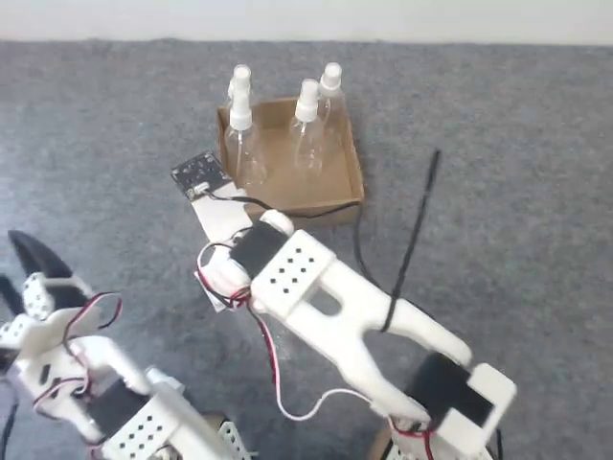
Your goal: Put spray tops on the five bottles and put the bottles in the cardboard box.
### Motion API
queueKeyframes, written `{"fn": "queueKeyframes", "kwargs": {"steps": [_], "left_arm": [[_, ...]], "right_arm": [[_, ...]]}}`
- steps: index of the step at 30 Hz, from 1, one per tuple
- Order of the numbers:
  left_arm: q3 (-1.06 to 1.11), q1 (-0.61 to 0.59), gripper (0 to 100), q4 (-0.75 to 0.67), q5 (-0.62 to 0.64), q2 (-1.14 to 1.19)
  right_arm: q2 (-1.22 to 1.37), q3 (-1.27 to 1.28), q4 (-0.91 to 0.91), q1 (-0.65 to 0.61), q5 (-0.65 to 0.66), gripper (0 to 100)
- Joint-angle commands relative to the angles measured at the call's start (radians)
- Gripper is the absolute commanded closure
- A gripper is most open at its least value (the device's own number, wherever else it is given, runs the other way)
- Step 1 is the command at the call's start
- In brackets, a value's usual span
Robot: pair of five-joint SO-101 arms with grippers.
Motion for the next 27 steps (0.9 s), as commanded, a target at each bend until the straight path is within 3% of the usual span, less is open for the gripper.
{"fn": "queueKeyframes", "kwargs": {"steps": [1,11,27], "left_arm": [[-0.008,0.115,80,-0.023,-0.098,-0.017],[0.001,0.341,80,0.046,-0.235,-0.017],[0.001,0.353,80,0.052,-0.241,-0.015]], "right_arm": [[-0.125,-0.057,0.024,0.021,-0.005,96.4],[-0.186,-0.055,0.036,0.076,-0.006,96.5],[-0.432,-0.057,0.214,0.349,-0.008,96.5]]}}
